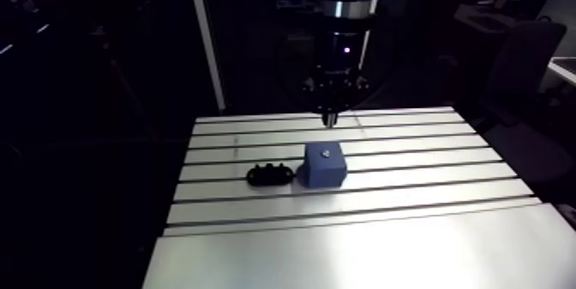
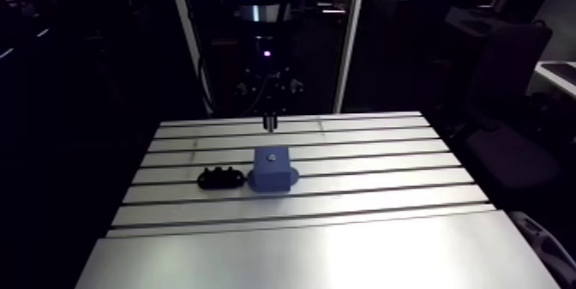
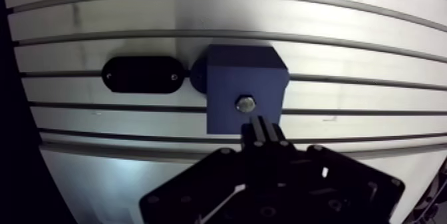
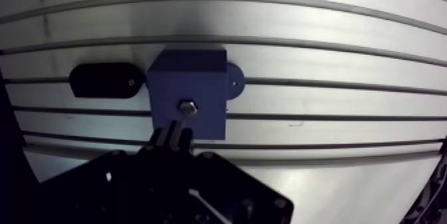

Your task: Pick up the M10 bolt and insert it into the hex recess until seated.

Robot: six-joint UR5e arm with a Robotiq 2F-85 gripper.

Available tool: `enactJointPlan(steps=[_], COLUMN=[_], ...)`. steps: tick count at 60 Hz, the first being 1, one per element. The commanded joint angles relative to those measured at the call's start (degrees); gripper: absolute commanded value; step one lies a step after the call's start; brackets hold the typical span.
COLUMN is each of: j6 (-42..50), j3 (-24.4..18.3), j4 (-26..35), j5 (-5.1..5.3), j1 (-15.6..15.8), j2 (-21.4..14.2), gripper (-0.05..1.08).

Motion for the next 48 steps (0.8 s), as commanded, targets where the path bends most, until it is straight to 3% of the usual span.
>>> enactJointPlan(steps=[1,33,48], j6=[-0.2,0.3,0.2], j3=[0.2,1.5,3.0], j4=[-0.3,-0.6,-4.2], j5=[0.09,0.0,-0.09], j1=[0.2,0.4,0.4], j2=[0.7,1.0,1.1], gripper=[1.08,1.08,1.08])
